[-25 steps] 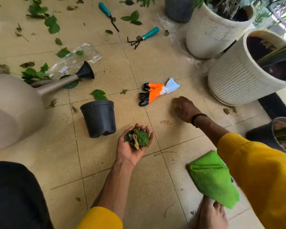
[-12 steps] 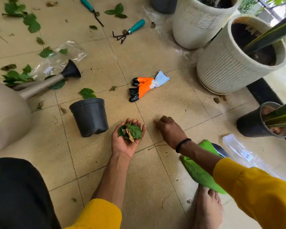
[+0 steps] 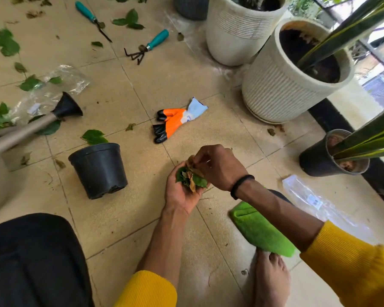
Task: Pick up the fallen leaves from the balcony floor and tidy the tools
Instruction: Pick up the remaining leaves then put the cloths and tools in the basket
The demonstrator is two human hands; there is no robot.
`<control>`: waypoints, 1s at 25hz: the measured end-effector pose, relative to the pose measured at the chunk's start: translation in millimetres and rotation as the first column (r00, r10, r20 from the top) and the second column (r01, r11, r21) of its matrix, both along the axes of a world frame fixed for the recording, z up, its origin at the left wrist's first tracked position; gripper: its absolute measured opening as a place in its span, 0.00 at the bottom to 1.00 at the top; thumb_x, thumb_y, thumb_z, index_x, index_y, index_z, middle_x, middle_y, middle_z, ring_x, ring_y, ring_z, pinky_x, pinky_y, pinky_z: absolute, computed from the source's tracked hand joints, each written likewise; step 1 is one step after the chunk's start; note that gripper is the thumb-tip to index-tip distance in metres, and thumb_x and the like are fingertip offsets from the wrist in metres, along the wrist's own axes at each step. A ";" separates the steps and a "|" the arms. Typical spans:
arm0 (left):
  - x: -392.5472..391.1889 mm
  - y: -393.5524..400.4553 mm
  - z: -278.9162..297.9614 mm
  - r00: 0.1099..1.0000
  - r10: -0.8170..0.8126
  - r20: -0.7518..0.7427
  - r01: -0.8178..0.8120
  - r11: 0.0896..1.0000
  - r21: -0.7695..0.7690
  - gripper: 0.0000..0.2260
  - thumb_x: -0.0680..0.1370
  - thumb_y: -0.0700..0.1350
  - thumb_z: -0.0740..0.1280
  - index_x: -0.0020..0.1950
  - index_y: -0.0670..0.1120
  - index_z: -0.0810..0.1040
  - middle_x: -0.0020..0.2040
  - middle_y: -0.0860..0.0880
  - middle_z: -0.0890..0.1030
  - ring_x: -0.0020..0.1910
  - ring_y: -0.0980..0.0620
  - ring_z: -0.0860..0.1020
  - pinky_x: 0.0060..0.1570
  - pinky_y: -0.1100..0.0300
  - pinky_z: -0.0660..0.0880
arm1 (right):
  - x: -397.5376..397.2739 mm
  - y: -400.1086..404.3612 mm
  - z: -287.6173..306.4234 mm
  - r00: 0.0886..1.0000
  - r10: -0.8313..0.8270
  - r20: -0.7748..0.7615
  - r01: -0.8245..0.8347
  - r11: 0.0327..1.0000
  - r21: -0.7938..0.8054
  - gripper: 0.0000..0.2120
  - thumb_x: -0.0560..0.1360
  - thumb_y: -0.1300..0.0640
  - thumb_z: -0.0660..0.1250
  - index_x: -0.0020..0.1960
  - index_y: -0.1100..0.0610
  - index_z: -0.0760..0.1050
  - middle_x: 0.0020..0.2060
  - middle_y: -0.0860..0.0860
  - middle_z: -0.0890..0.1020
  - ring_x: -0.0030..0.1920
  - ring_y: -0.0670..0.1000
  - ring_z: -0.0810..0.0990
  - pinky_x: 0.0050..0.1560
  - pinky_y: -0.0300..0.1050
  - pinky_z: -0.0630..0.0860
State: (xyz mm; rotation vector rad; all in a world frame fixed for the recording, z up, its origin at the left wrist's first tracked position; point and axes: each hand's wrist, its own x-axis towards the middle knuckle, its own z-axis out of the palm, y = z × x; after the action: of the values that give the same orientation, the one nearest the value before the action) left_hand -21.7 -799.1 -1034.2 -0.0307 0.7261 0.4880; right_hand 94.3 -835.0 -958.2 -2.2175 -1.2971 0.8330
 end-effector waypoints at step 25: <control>27.7 28.8 -5.4 0.994 0.074 0.084 -0.073 0.997 -0.009 0.11 0.81 0.45 0.60 0.51 0.43 0.81 0.48 0.44 0.82 0.51 0.43 0.82 0.57 0.41 0.79 | 172.2 13.0 -69.4 0.910 -0.311 0.273 0.350 0.930 -0.110 0.03 0.72 0.58 0.73 0.41 0.55 0.80 0.39 0.51 0.82 0.42 0.53 0.80 0.35 0.40 0.69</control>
State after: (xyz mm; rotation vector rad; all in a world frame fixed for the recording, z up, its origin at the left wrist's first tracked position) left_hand 6.0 -770.3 -1039.6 -0.0832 0.6453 0.5517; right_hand 266.5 -822.0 -1027.6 -2.6414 -0.9371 0.5530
